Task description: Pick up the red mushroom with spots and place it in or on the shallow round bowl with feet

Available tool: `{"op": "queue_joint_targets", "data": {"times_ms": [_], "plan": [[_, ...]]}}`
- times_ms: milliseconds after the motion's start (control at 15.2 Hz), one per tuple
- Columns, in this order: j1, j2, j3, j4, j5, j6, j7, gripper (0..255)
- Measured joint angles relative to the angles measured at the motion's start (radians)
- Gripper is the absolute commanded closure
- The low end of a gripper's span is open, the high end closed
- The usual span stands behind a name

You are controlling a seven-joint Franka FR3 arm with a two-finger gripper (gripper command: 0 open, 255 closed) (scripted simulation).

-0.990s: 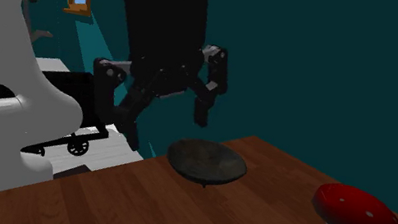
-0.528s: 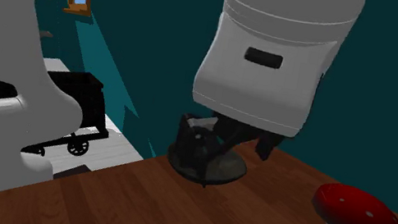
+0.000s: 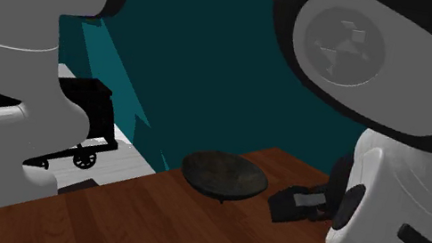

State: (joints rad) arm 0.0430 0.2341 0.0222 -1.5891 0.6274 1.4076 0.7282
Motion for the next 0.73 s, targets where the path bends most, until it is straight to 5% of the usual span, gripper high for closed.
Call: {"op": "queue_joint_targets", "data": {"times_ms": [462, 726], "plan": [[-0.021, 0.313, 0.022, 0.25, 0.213, -0.033, 0.207, 0], [-0.028, 0.461, 0.033, 0.364, 0.425, -0.036, 0.32, 0]]}}
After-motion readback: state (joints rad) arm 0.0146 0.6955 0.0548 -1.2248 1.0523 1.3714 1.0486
